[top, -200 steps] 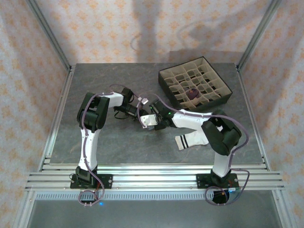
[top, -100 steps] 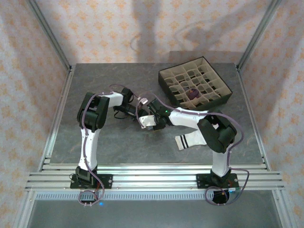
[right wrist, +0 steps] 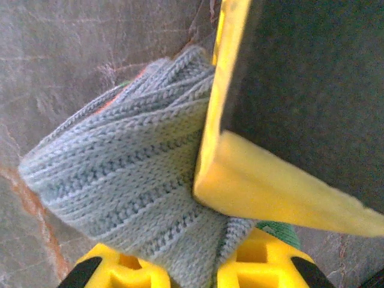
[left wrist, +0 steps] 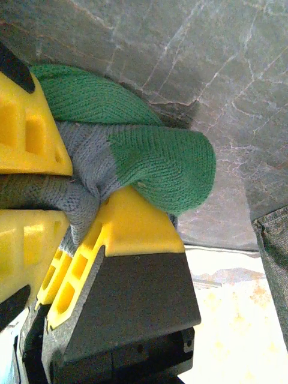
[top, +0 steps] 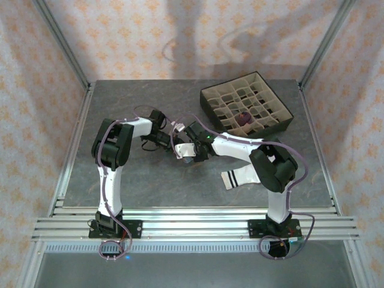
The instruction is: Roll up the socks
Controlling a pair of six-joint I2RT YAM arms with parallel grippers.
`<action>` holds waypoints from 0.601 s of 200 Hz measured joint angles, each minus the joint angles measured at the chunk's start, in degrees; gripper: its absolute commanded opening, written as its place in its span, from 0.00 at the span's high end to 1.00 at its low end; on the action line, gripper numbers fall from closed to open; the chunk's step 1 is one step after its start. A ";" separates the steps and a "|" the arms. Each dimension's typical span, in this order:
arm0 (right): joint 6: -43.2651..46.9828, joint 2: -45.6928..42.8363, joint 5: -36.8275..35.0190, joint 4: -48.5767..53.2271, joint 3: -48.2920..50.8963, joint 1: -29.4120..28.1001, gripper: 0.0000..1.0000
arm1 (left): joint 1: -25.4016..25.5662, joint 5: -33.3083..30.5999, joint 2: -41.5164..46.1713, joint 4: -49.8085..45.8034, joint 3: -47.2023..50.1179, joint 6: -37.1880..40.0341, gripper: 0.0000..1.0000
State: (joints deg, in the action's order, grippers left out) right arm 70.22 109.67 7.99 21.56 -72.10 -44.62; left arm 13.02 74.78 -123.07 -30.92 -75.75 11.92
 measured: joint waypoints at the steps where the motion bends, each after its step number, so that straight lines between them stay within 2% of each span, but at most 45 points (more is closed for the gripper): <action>1: -0.09 0.00 0.04 0.00 0.00 0.00 1.00 | 0.00 -0.07 0.07 0.02 0.09 -0.02 0.81; 21: -0.96 0.00 0.68 0.00 0.00 -0.04 0.99 | 0.00 -1.01 1.49 1.27 1.36 -0.46 0.82; 34: -1.22 -0.24 0.81 -0.17 0.31 -0.09 0.88 | 0.00 -1.42 1.66 1.62 1.46 -0.92 0.84; 50: -1.53 -1.44 1.05 -2.12 2.51 -0.09 0.61 | 0.00 -1.40 1.66 1.68 1.46 -1.62 0.85; 61: -1.53 -2.38 1.46 -3.56 4.39 -0.13 0.51 | 0.11 -1.42 1.66 1.68 1.46 -1.88 0.85; 120: -1.09 -5.42 1.90 -6.23 9.27 -0.61 0.34 | 0.09 -0.09 -0.22 0.07 -0.04 -2.86 0.88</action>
State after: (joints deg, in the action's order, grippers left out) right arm 69.12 104.25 9.89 15.33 -62.83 -45.23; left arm 13.10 74.70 -123.28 -30.85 -75.79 9.06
